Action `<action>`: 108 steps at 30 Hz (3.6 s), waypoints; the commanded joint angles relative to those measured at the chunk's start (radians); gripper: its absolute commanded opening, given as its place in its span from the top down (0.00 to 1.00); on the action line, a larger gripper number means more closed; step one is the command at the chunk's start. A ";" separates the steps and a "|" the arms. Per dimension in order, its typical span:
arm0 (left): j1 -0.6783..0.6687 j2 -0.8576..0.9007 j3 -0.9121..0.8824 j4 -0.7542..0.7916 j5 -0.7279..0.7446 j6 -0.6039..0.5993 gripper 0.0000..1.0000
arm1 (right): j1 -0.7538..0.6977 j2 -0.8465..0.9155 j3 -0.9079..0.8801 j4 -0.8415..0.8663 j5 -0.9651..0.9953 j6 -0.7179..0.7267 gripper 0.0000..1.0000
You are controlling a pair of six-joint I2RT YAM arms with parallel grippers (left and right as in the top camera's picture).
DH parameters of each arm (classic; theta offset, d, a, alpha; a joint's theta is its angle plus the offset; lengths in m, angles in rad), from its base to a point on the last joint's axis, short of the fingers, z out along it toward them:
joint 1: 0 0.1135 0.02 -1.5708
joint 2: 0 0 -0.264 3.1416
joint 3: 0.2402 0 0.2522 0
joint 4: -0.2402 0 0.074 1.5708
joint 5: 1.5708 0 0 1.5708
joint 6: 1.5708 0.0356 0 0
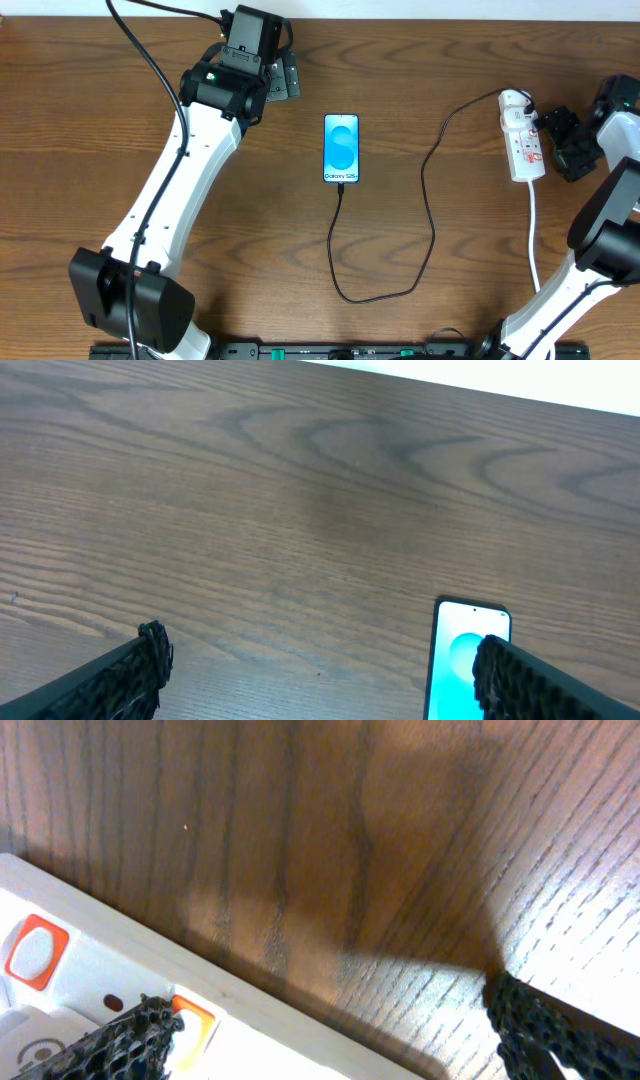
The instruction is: Plug charger to phone and switch on socket
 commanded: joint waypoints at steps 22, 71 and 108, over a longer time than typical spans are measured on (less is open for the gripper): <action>0.005 0.004 -0.004 -0.003 -0.017 0.010 0.02 | -0.021 -0.035 -0.005 -0.171 -0.079 -0.019 0.01; 0.005 0.004 -0.004 -0.003 -0.017 0.010 0.02 | 0.369 -1.473 -0.674 -0.266 0.113 -0.282 0.01; 0.005 0.004 -0.004 -0.003 -0.017 0.010 0.02 | 0.516 -2.143 -1.555 0.785 0.055 -0.619 0.01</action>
